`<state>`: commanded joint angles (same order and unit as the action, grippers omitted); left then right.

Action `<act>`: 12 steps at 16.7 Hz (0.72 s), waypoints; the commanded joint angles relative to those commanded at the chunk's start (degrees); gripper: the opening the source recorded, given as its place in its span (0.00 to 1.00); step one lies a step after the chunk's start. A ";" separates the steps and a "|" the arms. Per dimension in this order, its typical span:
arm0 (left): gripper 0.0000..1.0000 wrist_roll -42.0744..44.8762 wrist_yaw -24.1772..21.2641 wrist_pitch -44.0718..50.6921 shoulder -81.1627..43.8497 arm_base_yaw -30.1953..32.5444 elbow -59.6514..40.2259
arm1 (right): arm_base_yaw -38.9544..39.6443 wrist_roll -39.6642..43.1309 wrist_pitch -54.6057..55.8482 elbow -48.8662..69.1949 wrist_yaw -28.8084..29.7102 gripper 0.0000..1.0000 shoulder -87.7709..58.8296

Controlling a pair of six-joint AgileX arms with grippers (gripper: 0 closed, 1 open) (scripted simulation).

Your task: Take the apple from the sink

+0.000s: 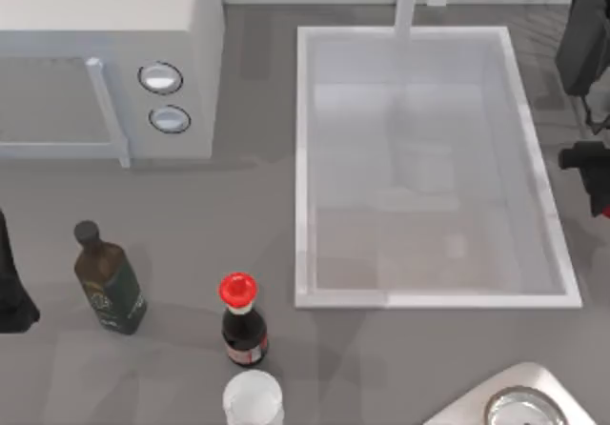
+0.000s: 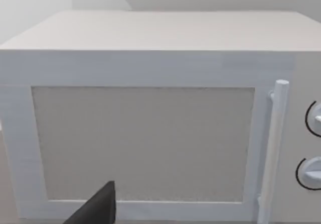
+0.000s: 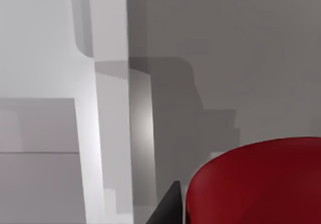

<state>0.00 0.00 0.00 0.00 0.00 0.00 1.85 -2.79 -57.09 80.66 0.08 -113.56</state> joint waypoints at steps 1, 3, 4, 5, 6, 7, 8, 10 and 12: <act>1.00 0.00 0.00 0.00 0.00 0.00 0.00 | 0.00 0.00 0.00 0.00 0.00 0.38 0.00; 1.00 0.00 0.00 0.00 0.00 0.00 0.00 | 0.00 0.00 0.00 0.00 0.00 0.53 0.00; 1.00 0.00 0.00 0.00 0.00 0.00 0.00 | 0.00 0.00 0.00 0.00 0.00 0.60 0.00; 1.00 0.00 0.00 0.00 0.00 0.00 0.00 | 0.00 0.00 0.00 0.00 0.00 0.68 0.00; 1.00 0.00 0.00 0.00 0.00 0.00 0.00 | 0.00 0.00 0.00 0.00 0.00 0.75 0.00; 1.00 0.00 0.00 0.00 0.00 0.00 0.00 | 0.00 0.00 0.00 0.00 0.00 0.83 0.00; 1.00 0.00 0.00 0.00 0.00 0.00 0.00 | 0.00 0.00 0.00 0.00 0.00 0.90 0.00; 1.00 0.00 0.00 0.00 0.00 0.00 0.00 | 0.00 0.00 0.00 0.00 0.00 1.00 0.00; 1.00 0.00 0.00 0.00 0.00 0.00 0.00 | 0.00 0.00 0.00 0.00 0.00 1.00 0.00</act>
<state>0.00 0.00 0.00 0.00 0.00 0.00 1.85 -2.79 -57.09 80.66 0.08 -113.56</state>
